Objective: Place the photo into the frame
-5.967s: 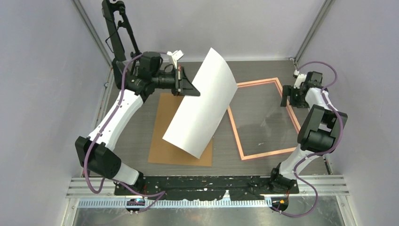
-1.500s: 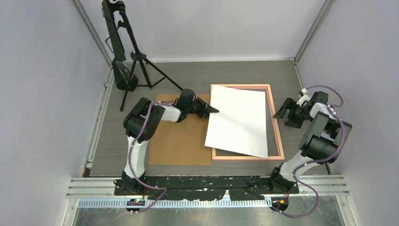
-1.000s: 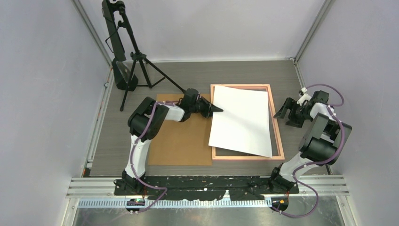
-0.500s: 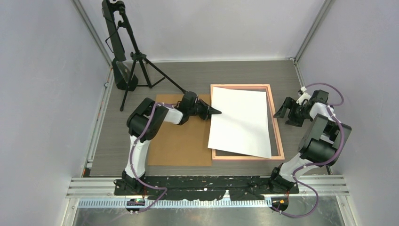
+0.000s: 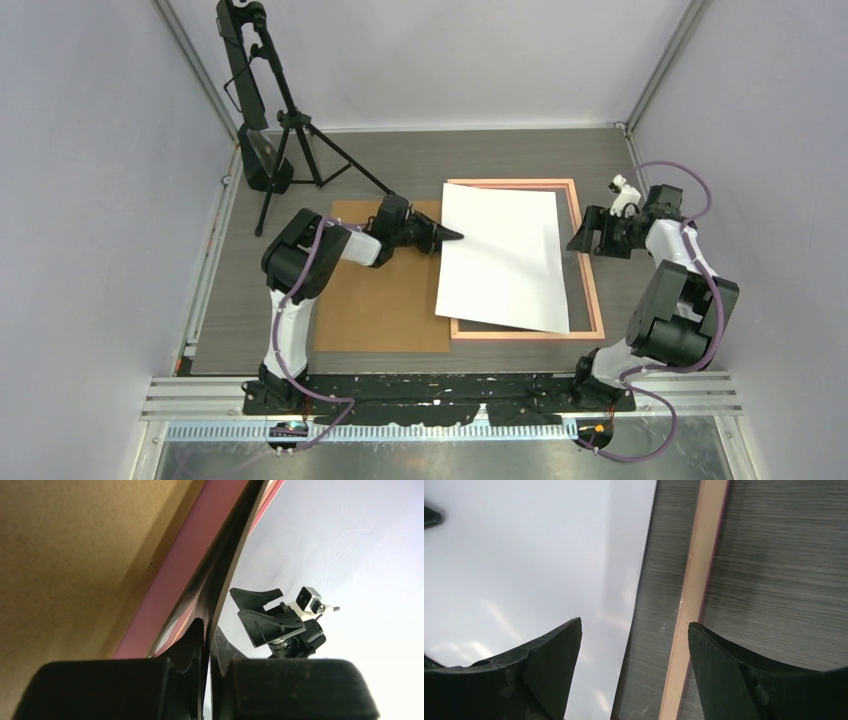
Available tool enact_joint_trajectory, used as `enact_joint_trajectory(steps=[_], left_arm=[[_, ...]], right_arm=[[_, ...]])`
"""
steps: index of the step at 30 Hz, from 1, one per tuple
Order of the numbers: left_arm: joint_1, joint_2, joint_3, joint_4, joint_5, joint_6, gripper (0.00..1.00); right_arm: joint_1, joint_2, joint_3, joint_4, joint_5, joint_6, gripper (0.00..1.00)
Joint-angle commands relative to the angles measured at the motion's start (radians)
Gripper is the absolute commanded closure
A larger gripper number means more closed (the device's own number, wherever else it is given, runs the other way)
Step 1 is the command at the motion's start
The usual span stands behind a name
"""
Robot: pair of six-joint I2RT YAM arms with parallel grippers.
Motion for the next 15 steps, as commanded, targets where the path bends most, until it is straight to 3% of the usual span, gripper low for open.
enact_joint_trajectory(steps=[1,15], left_arm=[[-0.002,-0.057,-0.011,0.043,-0.001,-0.001,0.98],[-0.002,-0.084,-0.022,0.004,0.017,0.042,1.00]], right_arm=[[0.051,-0.062,-0.022,0.000,0.070,-0.066,0.16],[0.079,0.029,0.008,0.081,0.318,0.007,0.22]])
